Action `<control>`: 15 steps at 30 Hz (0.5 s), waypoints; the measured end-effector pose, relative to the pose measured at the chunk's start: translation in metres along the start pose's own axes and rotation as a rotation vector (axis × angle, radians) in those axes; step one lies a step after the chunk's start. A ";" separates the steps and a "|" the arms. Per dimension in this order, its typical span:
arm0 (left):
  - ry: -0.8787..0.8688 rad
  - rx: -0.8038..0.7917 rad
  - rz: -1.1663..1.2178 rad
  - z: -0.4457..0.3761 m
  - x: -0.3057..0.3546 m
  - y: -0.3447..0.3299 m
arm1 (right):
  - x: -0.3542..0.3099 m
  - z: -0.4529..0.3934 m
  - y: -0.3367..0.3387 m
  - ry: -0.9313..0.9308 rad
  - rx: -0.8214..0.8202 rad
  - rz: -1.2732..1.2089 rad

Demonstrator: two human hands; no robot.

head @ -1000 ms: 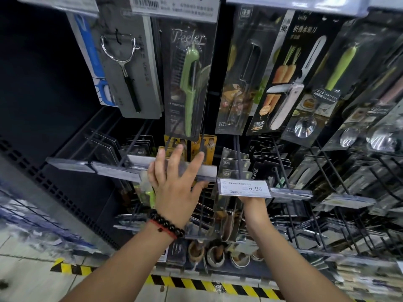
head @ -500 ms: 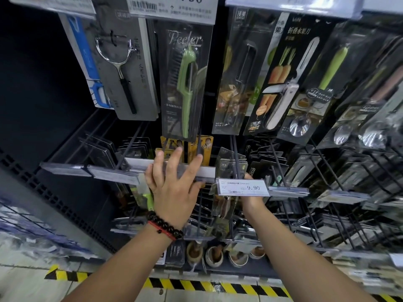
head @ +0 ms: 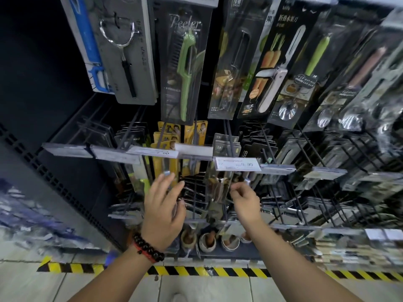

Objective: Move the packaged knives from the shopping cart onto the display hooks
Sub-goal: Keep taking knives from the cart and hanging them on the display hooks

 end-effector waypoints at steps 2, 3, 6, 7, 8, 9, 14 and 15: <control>0.194 -0.283 -0.014 0.015 -0.012 -0.019 | -0.015 0.016 -0.012 0.118 -0.062 0.144; 0.274 -0.443 -0.031 0.026 -0.016 -0.028 | -0.022 0.024 -0.019 0.171 -0.096 0.218; 0.391 -0.729 -0.096 0.063 -0.018 -0.039 | -0.034 0.049 -0.043 0.304 -0.222 0.397; 0.429 -0.743 -0.085 0.076 -0.015 -0.035 | -0.035 0.059 -0.052 0.338 -0.265 0.441; 0.468 -0.741 -0.073 0.089 -0.012 -0.029 | -0.035 0.071 -0.059 0.366 -0.303 0.477; 0.499 -0.727 -0.068 0.104 -0.008 -0.022 | -0.032 0.082 -0.067 0.378 -0.337 0.505; 0.593 -0.568 -0.131 0.183 0.018 0.031 | -0.026 0.154 -0.110 0.543 -0.453 0.591; 0.613 -0.544 -0.133 0.200 0.024 0.045 | -0.026 0.173 -0.121 0.575 -0.484 0.607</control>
Point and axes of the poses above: each hand's wrist, its own z-axis away from the middle knuckle, its own y-axis out of the back of the hand, x = y × z, the point moved 8 cm from there along -z, towards the middle knuckle, and after that the axes turned 8 degrees about -x, right-handed, at the moved point
